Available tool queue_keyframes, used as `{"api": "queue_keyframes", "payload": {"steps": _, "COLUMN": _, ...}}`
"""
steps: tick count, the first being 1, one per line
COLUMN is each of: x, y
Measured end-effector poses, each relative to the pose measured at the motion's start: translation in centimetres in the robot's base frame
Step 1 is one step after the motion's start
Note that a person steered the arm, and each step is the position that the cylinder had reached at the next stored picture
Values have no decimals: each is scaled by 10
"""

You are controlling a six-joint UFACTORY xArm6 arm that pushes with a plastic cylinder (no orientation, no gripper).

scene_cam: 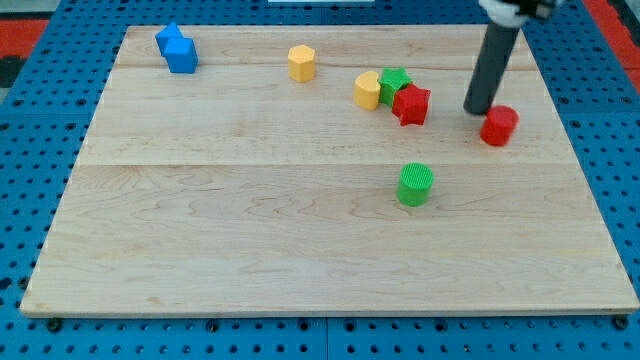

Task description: Put the red star on the left side of red circle

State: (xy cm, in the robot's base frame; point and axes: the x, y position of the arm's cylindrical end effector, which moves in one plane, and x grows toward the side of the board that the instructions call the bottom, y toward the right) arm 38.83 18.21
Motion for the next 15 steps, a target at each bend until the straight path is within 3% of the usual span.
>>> {"api": "queue_keyframes", "payload": {"steps": 1, "x": -2, "y": -2}}
{"api": "queue_keyframes", "payload": {"steps": 2, "x": -43, "y": 15}}
{"api": "queue_keyframes", "payload": {"steps": 3, "x": -91, "y": -79}}
{"api": "queue_keyframes", "payload": {"steps": 4, "x": -91, "y": -149}}
{"api": "queue_keyframes", "payload": {"steps": 5, "x": -75, "y": -158}}
{"api": "queue_keyframes", "payload": {"steps": 8, "x": -9, "y": -18}}
{"api": "queue_keyframes", "payload": {"steps": 10, "x": -60, "y": -25}}
{"api": "queue_keyframes", "payload": {"steps": 13, "x": -60, "y": -27}}
{"api": "queue_keyframes", "payload": {"steps": 14, "x": -63, "y": 29}}
{"api": "queue_keyframes", "payload": {"steps": 15, "x": -52, "y": 133}}
